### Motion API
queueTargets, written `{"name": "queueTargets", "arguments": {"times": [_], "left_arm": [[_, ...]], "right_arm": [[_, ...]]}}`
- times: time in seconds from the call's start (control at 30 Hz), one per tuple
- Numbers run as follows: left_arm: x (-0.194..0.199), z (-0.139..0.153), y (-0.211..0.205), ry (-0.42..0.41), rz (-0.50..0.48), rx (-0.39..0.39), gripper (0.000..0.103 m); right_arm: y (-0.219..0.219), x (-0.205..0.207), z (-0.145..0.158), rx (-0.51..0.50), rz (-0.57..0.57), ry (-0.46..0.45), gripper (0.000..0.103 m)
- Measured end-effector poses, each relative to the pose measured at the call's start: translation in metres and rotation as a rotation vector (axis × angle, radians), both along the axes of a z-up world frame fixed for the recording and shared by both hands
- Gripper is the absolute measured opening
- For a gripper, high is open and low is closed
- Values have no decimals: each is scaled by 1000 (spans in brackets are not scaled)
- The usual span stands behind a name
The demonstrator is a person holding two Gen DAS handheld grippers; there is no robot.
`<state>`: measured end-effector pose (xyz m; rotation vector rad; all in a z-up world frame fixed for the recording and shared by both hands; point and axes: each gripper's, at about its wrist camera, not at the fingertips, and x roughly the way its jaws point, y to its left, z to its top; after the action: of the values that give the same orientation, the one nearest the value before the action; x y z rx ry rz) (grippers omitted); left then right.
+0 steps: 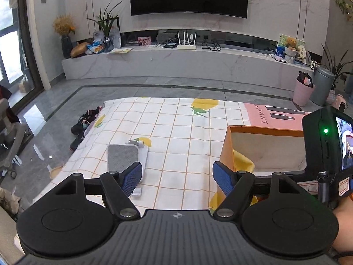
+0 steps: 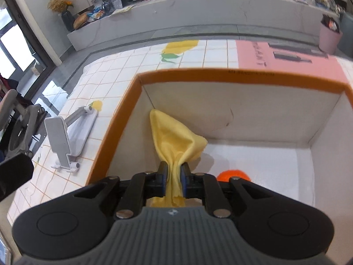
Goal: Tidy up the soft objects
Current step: 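Lower the yellow cloth into the shoebox and open the right gripper, then move the right gripper back over the bed toward the brown plush bear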
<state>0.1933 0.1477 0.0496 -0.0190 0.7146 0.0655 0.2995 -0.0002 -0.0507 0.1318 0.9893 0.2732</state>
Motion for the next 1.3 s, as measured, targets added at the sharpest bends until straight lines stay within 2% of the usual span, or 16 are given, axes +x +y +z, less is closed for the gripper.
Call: {"name": "queueTargets", "arguments": {"times": [0.07,0.17,0.43,0.53,0.73,0.9,0.97,1.03,1.13,1.2,1.3], "left_arm": [[0,0,2,6,4,-11,86],[-2,3,2,0,-3,-10,86],[-13,19,-7,-16,-47,-4,86],[-27,35,-13,-54,-74,18,88],[-59,62,-28,-102,-64,2,88],[-85,81,-53,-157,-106,-11,89],[-94,85,-61,-146,-160,-70,89],[-103,90,-70,-152,-220,-103,89],[-118,92,-90,-165,-254,-108,89],[-128,91,-106,-145,-330,-144,89],[-145,84,-136,-127,-459,-145,89]], "right_arm": [[-1,0,2,-4,-2,-6,34],[-5,-1,8,-16,-17,-11,43],[-5,-13,37,-31,21,-66,56],[-6,-19,54,-28,40,-91,68],[-16,-43,94,-23,55,-127,69],[-50,-73,132,-44,58,-189,77],[-73,-88,145,-44,48,-218,81],[-99,-102,157,-45,21,-237,81],[-137,-125,167,-62,-4,-259,82],[-164,-141,169,-91,-15,-277,83],[-206,-163,166,-112,-49,-289,84]]}}
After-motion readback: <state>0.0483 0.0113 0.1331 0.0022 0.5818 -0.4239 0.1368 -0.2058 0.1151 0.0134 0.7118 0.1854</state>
